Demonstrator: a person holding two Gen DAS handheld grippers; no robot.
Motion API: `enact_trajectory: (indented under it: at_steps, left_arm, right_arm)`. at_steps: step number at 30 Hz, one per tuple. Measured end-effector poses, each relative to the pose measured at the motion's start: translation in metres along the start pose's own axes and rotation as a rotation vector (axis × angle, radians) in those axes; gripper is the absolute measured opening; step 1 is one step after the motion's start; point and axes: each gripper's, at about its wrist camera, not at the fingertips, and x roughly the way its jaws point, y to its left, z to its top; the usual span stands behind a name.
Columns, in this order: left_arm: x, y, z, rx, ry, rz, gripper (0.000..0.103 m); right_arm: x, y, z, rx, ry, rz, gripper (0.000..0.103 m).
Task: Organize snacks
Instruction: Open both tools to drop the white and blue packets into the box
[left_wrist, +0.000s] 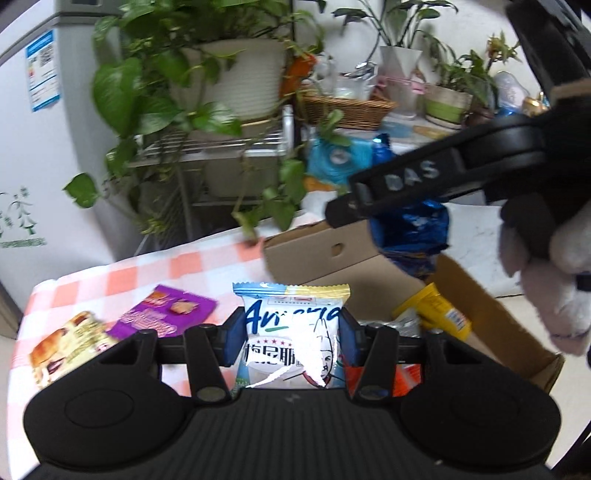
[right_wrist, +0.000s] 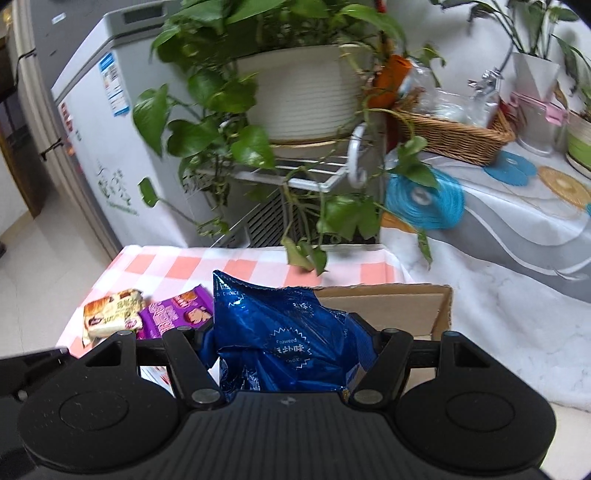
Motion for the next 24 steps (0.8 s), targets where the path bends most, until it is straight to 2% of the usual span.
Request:
enact_trajectory:
  at_steps: [12,16,24]
  left_arm:
    - [0.025,-0.033,0.013,-0.034,0.013,-0.064,0.050]
    - [0.025,-0.036,0.013,-0.028,0.002,-0.068,0.066]
    - [0.010,-0.026,0.013,-0.021,-0.007,-0.059,0.081]
  right_arm:
    - [0.001,-0.016,0.004,0.077,-0.014,-0.018,0.075]
    - [-0.002,-0.022,0.005,0.111,-0.028,-0.019,0.080]
    - [-0.002,-0.023,0.005,0.122,-0.033,-0.023,0.082]
